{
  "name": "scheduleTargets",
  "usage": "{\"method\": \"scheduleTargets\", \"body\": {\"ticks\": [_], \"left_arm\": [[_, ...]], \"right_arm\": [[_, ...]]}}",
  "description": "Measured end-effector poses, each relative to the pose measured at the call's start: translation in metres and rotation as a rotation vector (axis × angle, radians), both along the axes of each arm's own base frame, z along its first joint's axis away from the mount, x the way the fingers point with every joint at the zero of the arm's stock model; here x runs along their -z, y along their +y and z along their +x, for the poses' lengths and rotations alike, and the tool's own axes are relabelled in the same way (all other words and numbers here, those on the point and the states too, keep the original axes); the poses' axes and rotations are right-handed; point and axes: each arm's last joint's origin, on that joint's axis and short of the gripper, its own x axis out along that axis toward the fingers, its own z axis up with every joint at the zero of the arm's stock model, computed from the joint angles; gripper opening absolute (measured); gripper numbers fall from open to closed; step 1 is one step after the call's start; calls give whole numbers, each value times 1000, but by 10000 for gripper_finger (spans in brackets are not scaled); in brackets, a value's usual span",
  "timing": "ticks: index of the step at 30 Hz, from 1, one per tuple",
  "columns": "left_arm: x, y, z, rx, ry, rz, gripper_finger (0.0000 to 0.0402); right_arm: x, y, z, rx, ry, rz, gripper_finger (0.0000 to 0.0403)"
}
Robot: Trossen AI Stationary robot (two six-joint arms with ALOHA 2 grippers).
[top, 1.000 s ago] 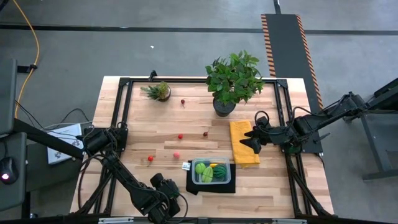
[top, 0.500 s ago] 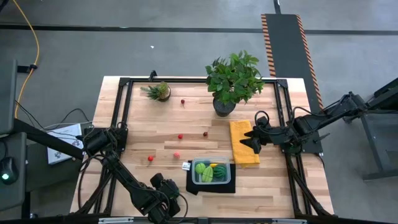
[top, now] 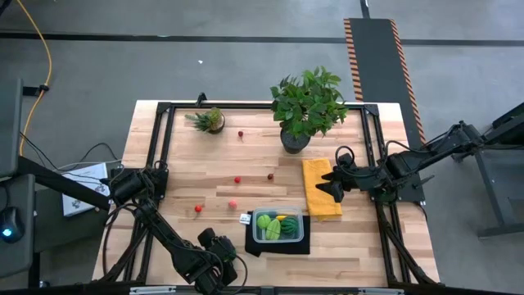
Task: Pick and placing Produce into tupperware
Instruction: Put the bell pepper into the transparent bin
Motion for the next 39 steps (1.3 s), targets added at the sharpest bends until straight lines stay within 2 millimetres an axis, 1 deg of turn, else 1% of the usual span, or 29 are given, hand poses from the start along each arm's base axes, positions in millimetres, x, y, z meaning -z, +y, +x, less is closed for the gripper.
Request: {"method": "scheduleTargets", "body": {"ticks": [27, 39], "left_arm": [[-1, -1, 0, 2, 4, -8, 218], [-20, -7, 6, 69, 29, 24, 218]], "right_arm": [[-1, 0, 1, 0, -15, 7, 282], [-2, 0, 1, 0, -24, 10, 282]]}}
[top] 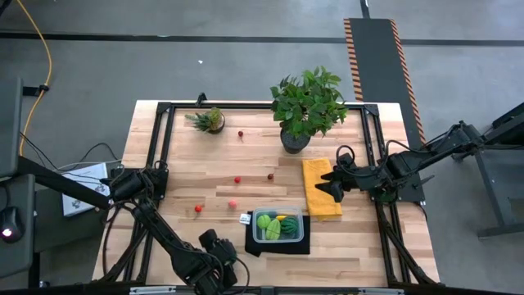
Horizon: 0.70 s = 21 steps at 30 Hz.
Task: Pick and placing Produce into tupperware
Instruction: Put the bell pepper into the transparent bin
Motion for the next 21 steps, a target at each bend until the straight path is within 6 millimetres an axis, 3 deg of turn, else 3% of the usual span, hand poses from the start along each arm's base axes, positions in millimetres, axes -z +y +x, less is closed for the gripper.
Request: {"method": "scheduleTargets", "body": {"ticks": [21], "left_arm": [[-42, -1, 4, 9, 31, 124, 218]], "right_arm": [[0, 0, 0, -14, 2, -21, 282]]}}
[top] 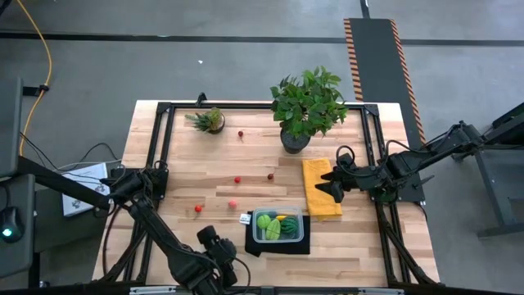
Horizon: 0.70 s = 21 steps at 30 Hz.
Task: Pick and placing Produce into tupperware
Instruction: Put the bell pepper into the transparent bin
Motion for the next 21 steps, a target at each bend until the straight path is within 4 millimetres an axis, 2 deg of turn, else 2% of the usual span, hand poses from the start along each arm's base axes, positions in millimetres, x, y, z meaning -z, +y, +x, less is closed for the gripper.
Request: {"method": "scheduleTargets", "body": {"ticks": [12, 21], "left_arm": [[-27, 23, 29, 43, 22, 40, 218], [-35, 41, 42, 62, 54, 73, 218]], "right_arm": [[0, 0, 0, -3, 1, -3, 282], [0, 0, 0, -10, 2, 1, 282]]}}
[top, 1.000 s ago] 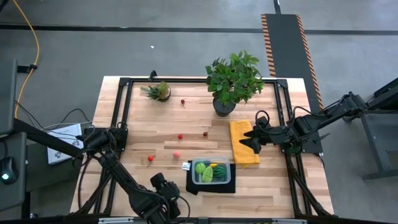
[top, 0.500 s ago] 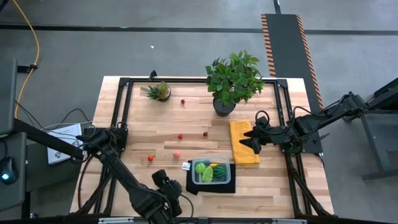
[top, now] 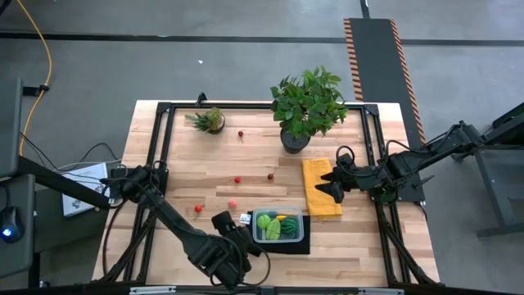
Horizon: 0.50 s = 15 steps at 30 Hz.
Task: Pick and placing Produce into tupperware
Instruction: Put the bell pepper into the transparent bin
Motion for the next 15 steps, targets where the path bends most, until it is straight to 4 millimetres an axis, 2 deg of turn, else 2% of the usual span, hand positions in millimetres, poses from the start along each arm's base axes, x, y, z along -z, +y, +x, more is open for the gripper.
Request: {"method": "scheduleTargets", "body": {"ticks": [15], "left_arm": [[-9, 23, 14, 2, 0, 11, 218]], "right_arm": [[0, 0, 0, -6, 1, -5, 282]]}}
